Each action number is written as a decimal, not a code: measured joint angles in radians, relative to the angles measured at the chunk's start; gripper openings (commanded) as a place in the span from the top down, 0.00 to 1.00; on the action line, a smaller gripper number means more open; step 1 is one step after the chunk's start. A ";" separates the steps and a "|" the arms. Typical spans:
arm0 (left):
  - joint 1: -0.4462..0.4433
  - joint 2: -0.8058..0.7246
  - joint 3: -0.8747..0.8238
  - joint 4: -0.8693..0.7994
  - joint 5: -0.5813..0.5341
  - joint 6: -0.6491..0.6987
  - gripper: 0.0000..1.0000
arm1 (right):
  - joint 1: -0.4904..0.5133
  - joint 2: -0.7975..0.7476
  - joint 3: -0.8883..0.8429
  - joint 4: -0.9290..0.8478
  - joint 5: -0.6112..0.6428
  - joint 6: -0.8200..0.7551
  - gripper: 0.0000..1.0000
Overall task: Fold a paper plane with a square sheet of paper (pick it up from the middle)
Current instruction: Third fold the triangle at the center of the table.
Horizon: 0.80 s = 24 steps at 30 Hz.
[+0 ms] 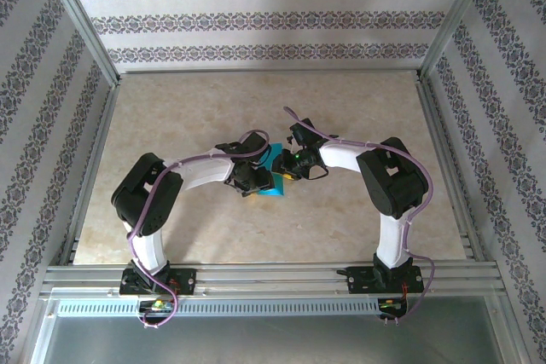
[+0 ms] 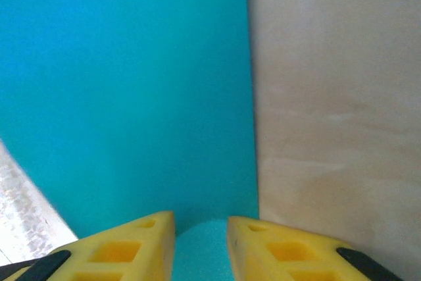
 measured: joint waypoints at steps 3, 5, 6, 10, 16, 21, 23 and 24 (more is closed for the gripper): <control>0.007 -0.025 -0.039 0.052 0.001 0.018 0.51 | 0.000 0.001 0.000 0.002 0.000 0.000 0.65; 0.018 -0.035 -0.058 0.082 0.002 0.032 0.51 | 0.000 0.001 0.000 0.002 0.000 0.000 0.65; 0.024 -0.039 -0.064 0.091 0.003 0.041 0.51 | 0.000 0.001 0.000 0.002 0.000 0.000 0.65; 0.053 -0.047 -0.074 0.118 0.000 0.079 0.49 | -0.002 0.001 -0.003 0.005 -0.002 0.000 0.65; 0.080 -0.065 -0.080 0.163 0.000 0.129 0.48 | -0.006 0.001 -0.006 0.011 -0.015 0.000 0.65; 0.097 -0.065 -0.080 0.173 0.003 0.140 0.47 | -0.006 0.001 -0.007 0.012 -0.015 0.000 0.65; 0.099 -0.065 -0.080 0.170 0.002 0.139 0.47 | -0.006 0.001 -0.007 0.013 -0.015 0.000 0.65; 0.099 -0.065 -0.080 0.163 0.003 0.137 0.47 | -0.006 0.001 -0.007 0.013 -0.015 0.000 0.65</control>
